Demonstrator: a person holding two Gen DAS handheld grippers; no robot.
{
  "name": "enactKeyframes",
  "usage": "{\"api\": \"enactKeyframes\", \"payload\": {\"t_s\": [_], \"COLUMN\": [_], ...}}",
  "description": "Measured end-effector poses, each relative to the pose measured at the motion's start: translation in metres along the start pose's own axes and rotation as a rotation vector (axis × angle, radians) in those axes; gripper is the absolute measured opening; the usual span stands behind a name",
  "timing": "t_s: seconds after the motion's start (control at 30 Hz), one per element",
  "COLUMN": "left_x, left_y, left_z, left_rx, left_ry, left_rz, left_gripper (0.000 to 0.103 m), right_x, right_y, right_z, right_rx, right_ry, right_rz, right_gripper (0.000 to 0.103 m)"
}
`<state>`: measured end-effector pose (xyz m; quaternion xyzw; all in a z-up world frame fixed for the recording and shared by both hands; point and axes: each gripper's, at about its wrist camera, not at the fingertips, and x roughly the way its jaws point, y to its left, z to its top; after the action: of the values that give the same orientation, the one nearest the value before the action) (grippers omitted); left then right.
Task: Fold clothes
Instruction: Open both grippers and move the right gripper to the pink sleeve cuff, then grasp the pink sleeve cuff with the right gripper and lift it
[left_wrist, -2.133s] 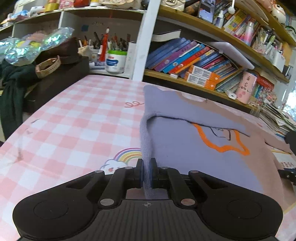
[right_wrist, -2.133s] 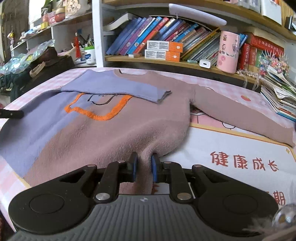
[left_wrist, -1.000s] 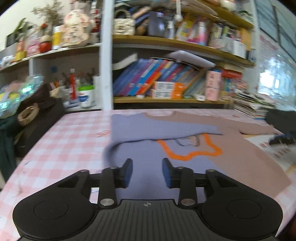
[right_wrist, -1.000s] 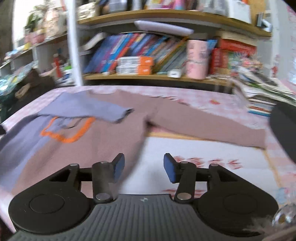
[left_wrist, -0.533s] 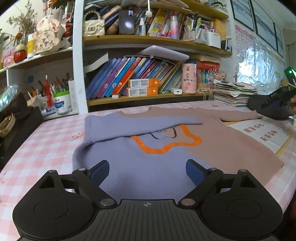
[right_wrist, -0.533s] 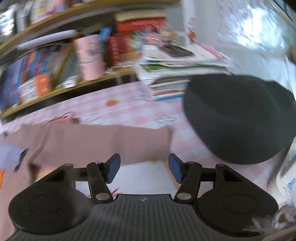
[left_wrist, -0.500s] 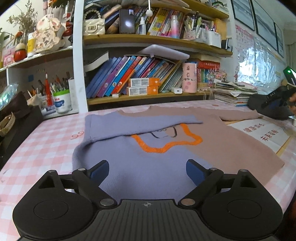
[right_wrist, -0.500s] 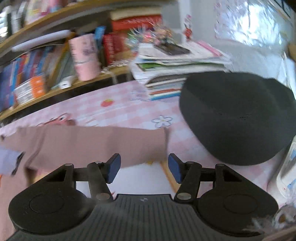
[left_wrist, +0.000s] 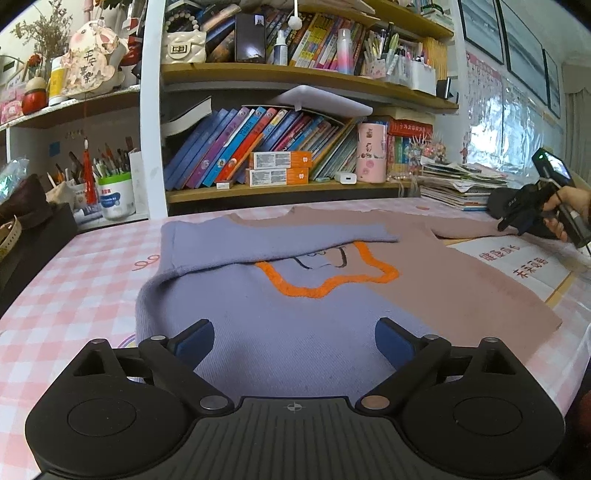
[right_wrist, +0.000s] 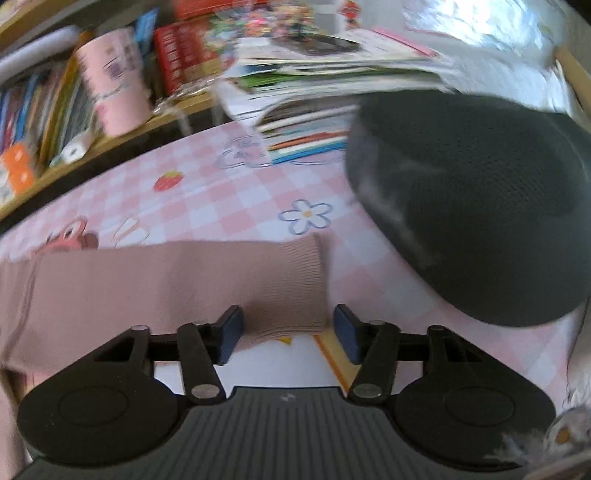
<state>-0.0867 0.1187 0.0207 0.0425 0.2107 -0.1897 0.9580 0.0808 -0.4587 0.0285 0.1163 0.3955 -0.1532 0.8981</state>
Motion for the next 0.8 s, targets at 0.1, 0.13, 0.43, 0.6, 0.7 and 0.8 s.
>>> {"api": "enactKeyframes", "payload": {"t_s": [0.1, 0.13, 0.43, 0.6, 0.7, 0.8], "left_x": [0.000, 0.001, 0.002, 0.004, 0.004, 0.003], "left_y": [0.000, -0.001, -0.006, -0.007, -0.008, -0.006], "left_z": [0.001, 0.001, 0.001, 0.003, 0.002, 0.002], "left_rx": [0.004, 0.008, 0.044, 0.042, 0.046, 0.033], "left_ry": [-0.011, -0.010, 0.006, 0.017, 0.015, 0.006], "left_rz": [-0.001, 0.000, 0.004, 0.008, 0.009, -0.001], "left_gripper": [0.096, 0.096, 0.096, 0.097, 0.097, 0.097], "right_x": [0.001, 0.001, -0.023, -0.069, -0.107, -0.145], "right_y": [0.005, 0.007, 0.006, 0.048, 0.096, 0.158], "right_z": [0.000, 0.000, 0.013, 0.035, 0.046, 0.046], "right_rx": [-0.016, -0.021, 0.106, 0.046, -0.040, -0.185], "right_ry": [-0.016, -0.022, -0.070, -0.142, -0.189, -0.254], "right_rz": [0.021, 0.028, 0.168, 0.323, 0.450, 0.544], "right_gripper": [0.031, 0.030, 0.010, 0.010, 0.010, 0.010]}}
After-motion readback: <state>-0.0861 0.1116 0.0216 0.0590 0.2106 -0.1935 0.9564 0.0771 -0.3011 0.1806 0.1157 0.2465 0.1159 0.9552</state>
